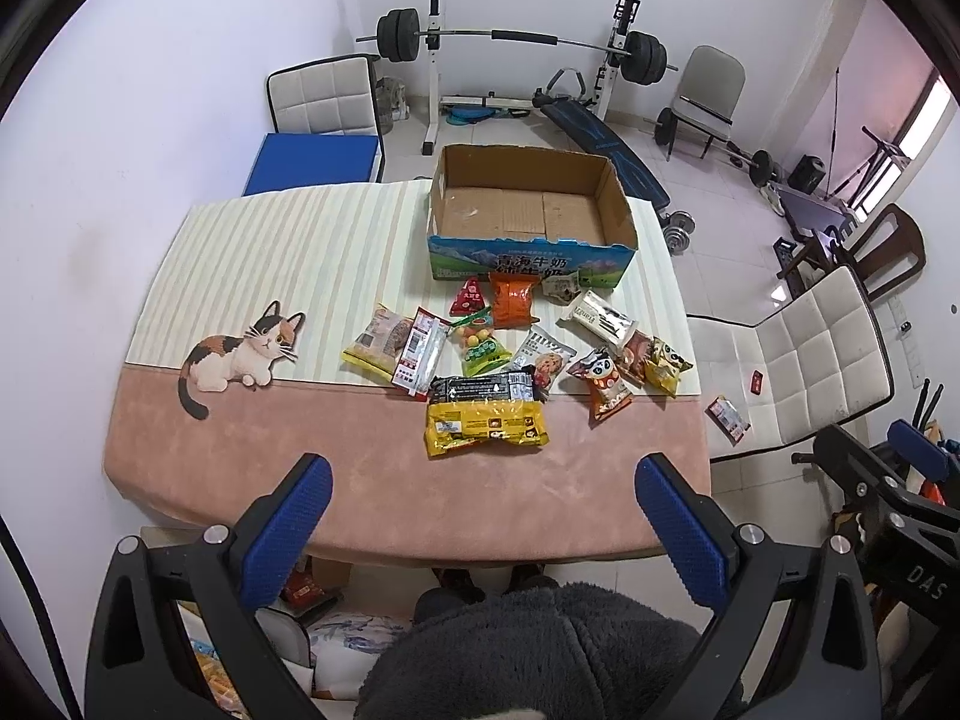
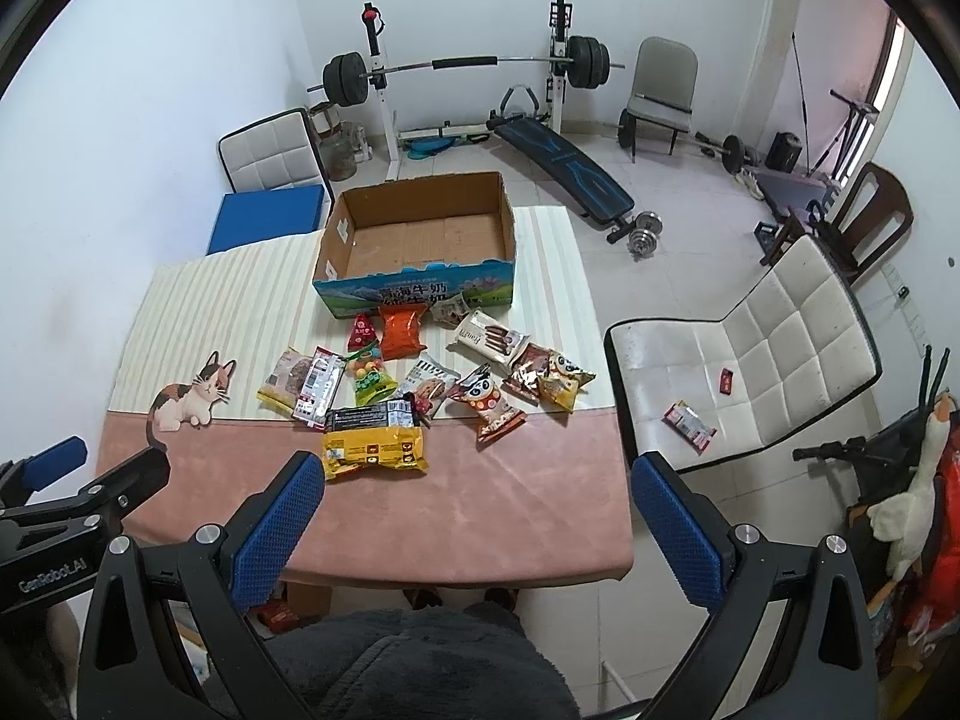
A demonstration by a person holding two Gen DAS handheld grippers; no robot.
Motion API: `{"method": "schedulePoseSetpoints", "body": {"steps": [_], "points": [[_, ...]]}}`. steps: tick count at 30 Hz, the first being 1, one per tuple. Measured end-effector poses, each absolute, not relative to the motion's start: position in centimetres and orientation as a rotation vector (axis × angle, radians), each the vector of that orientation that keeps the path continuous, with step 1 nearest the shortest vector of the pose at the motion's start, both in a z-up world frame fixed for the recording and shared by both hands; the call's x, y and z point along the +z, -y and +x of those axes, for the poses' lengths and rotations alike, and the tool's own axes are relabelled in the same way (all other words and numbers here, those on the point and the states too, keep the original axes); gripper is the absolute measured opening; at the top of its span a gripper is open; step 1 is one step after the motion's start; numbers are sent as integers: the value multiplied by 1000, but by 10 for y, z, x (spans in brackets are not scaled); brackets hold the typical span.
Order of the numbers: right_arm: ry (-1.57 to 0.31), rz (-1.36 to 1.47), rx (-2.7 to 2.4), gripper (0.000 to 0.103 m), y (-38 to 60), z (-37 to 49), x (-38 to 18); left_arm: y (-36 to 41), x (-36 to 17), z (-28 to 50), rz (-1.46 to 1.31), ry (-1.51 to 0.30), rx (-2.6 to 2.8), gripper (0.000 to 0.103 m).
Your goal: Organize snacks
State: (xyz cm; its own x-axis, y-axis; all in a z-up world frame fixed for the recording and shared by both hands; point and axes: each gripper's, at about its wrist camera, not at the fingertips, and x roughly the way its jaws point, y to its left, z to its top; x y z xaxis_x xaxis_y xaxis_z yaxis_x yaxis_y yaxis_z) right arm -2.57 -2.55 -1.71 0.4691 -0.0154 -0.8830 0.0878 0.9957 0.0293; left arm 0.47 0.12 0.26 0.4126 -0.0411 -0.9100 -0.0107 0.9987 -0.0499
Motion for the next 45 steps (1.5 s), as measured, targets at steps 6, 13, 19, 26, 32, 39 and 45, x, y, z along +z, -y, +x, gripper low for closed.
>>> {"method": "schedulePoseSetpoints", "body": {"steps": [6,13,19,26,32,39,45], "points": [[-1196,123,-46,103,49,14,-87,-16,-76,43,-142,-1321,39,103],[-1414,172,-20,103,75,74,-222,-37,-210,78,-419,-1590,135,102],[-1556,191,-5,103,87,113,-316,-52,-287,100,-849,-1674,226,98],[-1580,164,-26,103,86,154,-371,-62,-347,146,-1011,-1654,424,98],[-1604,110,-23,103,76,172,-396,-43,-390,155,-883,-1735,485,98],[-1613,67,9,103,67,175,-403,-24,-383,141,-705,-1736,405,99],[-1620,44,59,103,48,175,-402,-23,-379,104,-514,-1777,363,100]]}}
